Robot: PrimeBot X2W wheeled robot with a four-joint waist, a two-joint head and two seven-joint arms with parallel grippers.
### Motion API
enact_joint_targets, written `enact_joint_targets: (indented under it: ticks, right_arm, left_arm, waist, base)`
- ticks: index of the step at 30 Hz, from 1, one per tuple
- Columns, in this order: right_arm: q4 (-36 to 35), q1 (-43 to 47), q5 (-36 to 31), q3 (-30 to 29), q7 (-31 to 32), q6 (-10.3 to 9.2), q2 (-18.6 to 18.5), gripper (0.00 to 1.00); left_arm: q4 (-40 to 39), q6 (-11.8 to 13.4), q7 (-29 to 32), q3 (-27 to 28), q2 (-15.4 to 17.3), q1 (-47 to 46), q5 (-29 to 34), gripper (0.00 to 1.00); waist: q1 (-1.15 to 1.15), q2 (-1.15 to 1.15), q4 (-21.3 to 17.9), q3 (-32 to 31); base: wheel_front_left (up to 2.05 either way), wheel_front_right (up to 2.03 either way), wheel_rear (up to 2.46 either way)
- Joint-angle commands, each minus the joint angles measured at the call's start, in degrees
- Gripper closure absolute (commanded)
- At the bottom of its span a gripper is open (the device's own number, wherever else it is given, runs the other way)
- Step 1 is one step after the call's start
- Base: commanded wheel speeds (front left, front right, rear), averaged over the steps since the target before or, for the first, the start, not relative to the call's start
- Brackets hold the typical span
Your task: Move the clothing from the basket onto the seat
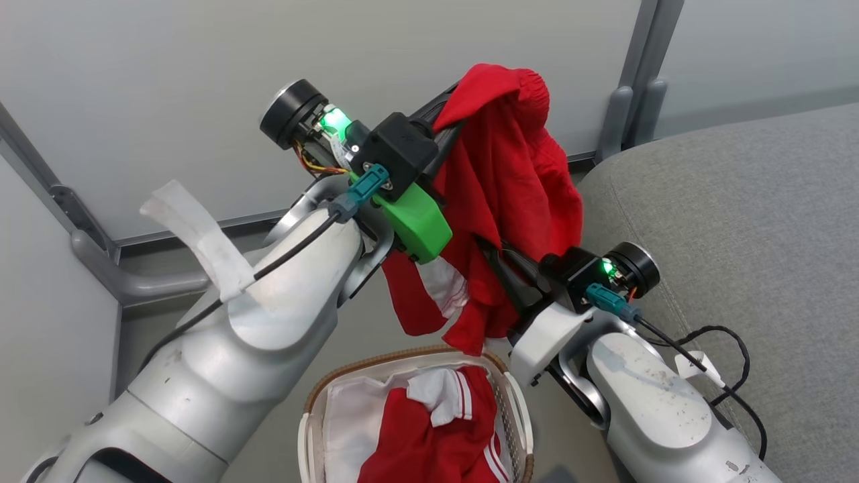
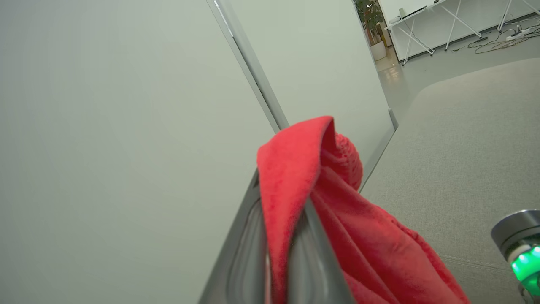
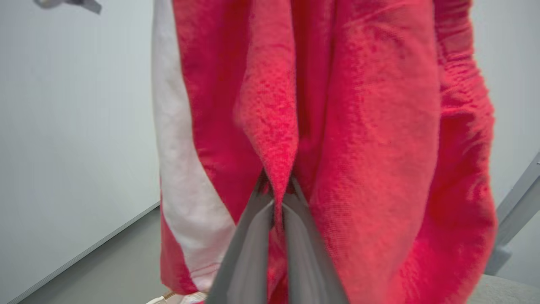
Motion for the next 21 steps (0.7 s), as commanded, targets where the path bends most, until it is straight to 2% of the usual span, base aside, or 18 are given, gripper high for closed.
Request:
enact_joint_targets:
  ticks: [1,2,3,4,5,6,21]
  right_arm:
    - [-0.07,0.51,0.19,-0.19,-0.28,-0.02,-0.24,1.00]
    - [-0.17,0.52,0.21,-0.45,-0.28,-0.02,-0.24,1.00]
    - [-0.34,0.50,0.20,-0.75,-0.28,-0.02,-0.24,1.00]
    - [-0.51,0.54,0.19,-0.97,-0.28,-0.02,-0.22,1.00]
    - [-0.80,0.63,0.19,-1.41,-0.28,-0.02,-0.22,1.00]
    - [-0.99,0.68,0.11,-1.81,-0.28,-0.02,-0.23,1.00]
    - [-2.74,2.24,-3.92,-11.95,-0.28,-0.02,-0.21,1.00]
  left_arm:
    - [0.46,0.41,-0.41,0.34,0.34,1.10,-0.47,1.00]
    - [0.74,0.48,-0.52,0.50,0.46,1.41,-0.73,1.00]
    - [1.04,0.53,-0.68,0.74,0.56,1.82,-1.04,0.89]
    - [1.26,0.59,-0.83,1.03,0.58,2.23,-1.53,0.70]
    - [1.52,0.73,-1.08,1.44,0.62,2.81,-2.06,0.09]
    - [1.70,0.80,-1.27,1.68,0.64,3.32,-2.53,0.00]
    - [2.87,1.75,-2.26,6.60,0.29,18.25,-5.05,0.00]
  waist:
    - [0.00,0.00,-0.20,0.13]
    - [0.00,0.00,-0.27,0.18]
    - [0.00,0.00,-0.35,0.24]
    - [0.00,0.00,-0.42,0.29]
    - [0.00,0.00,-0.49,0.33]
    - [0.00,0.00,-0.54,0.38]
    - [0.00,0.00,-0.66,0.84]
  base:
    - [0.00,0.00,0.00]
    - [0.00,0.00,0.00]
    - [0.00,0.00,0.00]
    - [0.00,0.00,0.00]
    - [0.00,0.00,0.00]
    - [0.00,0.00,0.00]
    - [0.00,0.00,0.00]
